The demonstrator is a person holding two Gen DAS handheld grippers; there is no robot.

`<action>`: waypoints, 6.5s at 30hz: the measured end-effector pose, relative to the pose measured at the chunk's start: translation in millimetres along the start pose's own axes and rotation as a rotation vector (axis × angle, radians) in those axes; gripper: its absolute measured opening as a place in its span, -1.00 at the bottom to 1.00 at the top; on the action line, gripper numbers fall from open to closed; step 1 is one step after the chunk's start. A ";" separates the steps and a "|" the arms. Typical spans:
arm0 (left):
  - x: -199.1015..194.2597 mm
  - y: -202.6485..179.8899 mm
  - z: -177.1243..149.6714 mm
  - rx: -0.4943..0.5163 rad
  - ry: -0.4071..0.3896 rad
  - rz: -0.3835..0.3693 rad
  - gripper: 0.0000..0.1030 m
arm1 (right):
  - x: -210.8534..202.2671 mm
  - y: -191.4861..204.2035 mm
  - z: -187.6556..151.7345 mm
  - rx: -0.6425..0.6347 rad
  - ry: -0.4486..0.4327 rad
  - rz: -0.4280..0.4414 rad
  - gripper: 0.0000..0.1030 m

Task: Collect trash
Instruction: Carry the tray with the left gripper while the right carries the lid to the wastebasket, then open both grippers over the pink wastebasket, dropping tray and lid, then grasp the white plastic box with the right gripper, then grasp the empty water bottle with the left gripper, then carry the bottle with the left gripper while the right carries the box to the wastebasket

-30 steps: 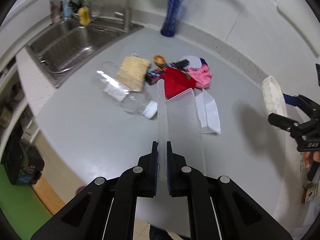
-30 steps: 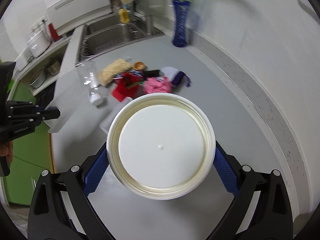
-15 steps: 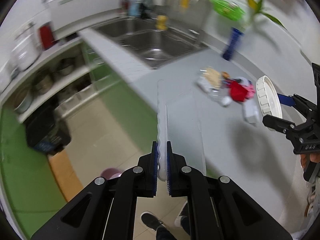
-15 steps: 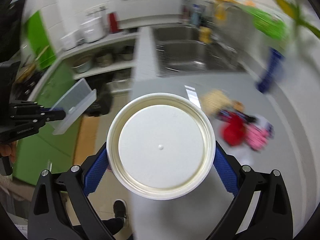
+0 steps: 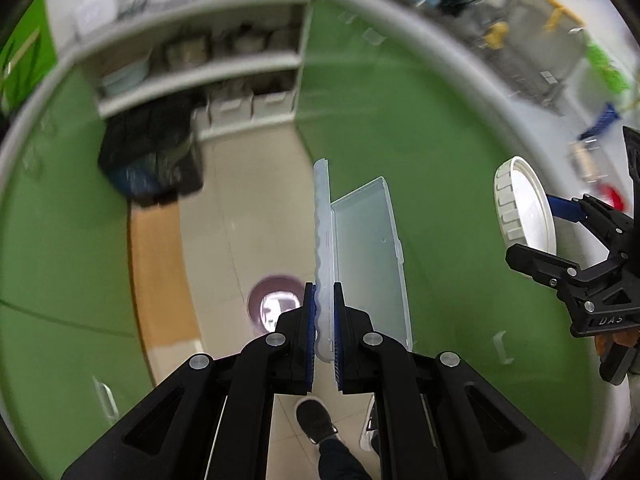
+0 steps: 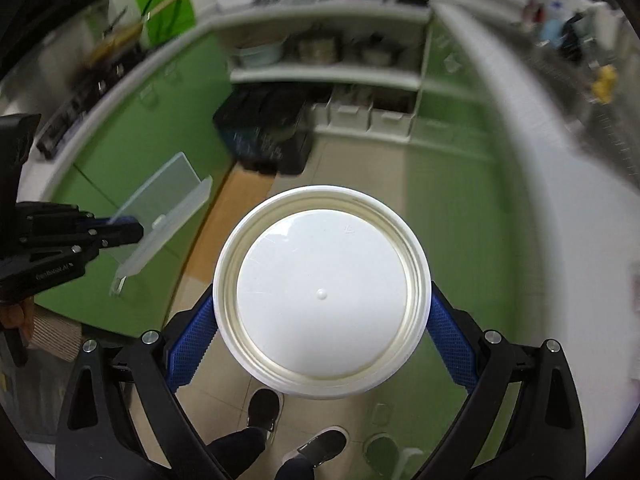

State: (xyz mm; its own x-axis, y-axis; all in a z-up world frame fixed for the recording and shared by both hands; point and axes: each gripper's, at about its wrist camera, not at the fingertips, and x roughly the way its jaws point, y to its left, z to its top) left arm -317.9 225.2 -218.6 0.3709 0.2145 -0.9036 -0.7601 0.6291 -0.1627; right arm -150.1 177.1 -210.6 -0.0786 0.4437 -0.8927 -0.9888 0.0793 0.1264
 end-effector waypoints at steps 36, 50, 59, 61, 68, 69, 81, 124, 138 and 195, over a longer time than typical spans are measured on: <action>240.5 174.9 -94.1 -0.294 -0.064 0.013 0.90 | 367.4 59.7 -70.6 -0.148 0.184 0.117 0.94; 191.4 163.2 -77.2 -0.276 -0.079 0.010 0.90 | 312.4 60.1 -45.4 -0.096 0.153 0.083 0.94; 54.3 99.2 -27.9 -0.185 -0.112 0.004 0.90 | 136.1 53.0 -2.2 -0.029 0.074 0.053 0.94; 11.6 77.4 -13.0 -0.144 -0.118 0.005 0.90 | 86.3 50.3 7.8 -0.025 0.041 0.030 0.94; -92.4 13.6 24.8 -0.050 -0.149 -0.034 0.90 | -67.2 20.6 24.8 0.080 -0.070 -0.029 0.94; -104.3 1.5 30.2 -0.031 -0.150 -0.049 0.90 | -85.2 13.6 23.3 0.098 -0.086 -0.044 0.94; -132.8 -138.2 65.6 0.243 -0.147 -0.181 0.90 | -241.8 -98.4 -72.2 0.415 -0.206 -0.294 0.95; -44.3 -381.4 105.6 0.522 -0.022 -0.343 0.90 | -215.1 -274.6 -166.6 0.650 -0.057 -0.224 -0.83; 0.7 -414.3 127.9 0.381 0.048 -0.339 0.90 | -264.1 -279.5 -177.4 0.650 -0.124 -0.293 -0.85; -160.5 -193.3 70.7 0.180 -0.214 -0.195 0.18 | -257.4 -97.2 -39.6 0.193 -0.218 -0.119 -0.85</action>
State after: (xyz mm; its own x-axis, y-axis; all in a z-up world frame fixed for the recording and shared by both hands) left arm -192.8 122.0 -14.1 0.6180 0.2176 -0.7555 -0.5646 0.7915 -0.2339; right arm -38.9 19.9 -10.2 0.0859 0.6004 -0.7951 -0.9454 0.3008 0.1250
